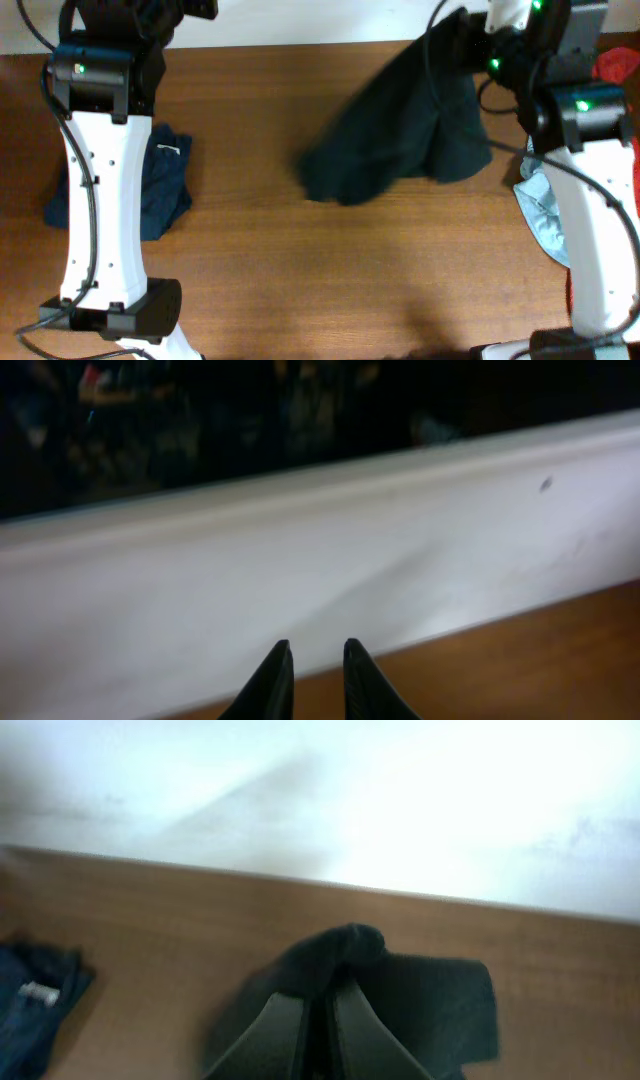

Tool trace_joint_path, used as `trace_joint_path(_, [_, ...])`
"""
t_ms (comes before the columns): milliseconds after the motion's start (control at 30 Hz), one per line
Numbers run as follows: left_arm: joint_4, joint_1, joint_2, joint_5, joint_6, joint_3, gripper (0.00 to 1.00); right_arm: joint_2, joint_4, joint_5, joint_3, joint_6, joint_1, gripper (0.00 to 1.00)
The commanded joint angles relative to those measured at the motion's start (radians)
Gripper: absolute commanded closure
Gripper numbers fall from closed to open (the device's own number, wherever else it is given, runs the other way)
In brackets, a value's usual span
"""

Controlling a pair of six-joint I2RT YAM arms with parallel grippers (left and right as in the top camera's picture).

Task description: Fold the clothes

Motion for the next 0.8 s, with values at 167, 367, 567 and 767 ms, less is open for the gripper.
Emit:
trace_joint_path(167, [-0.138,0.016,0.011,0.162,0.018,0.008,0.83,-0.012,-0.024,-0.175,0.009,0.013,-0.005,0.96])
trace_joint_path(367, [-0.257,-0.037,0.007,0.173,0.103,0.008,0.76,-0.042,-0.019,-0.183,0.023,0.060,0.001,0.96])
trace_joint_path(567, [-0.306,-0.085,-0.061,0.114,0.119,0.008,0.74,-0.102,-0.037,-0.183,0.100,0.068,0.002,0.96])
trace_joint_path(767, [-0.464,-0.121,-0.096,0.116,0.119,0.008,0.71,-0.148,-0.039,-0.165,0.149,0.120,0.022,0.96])
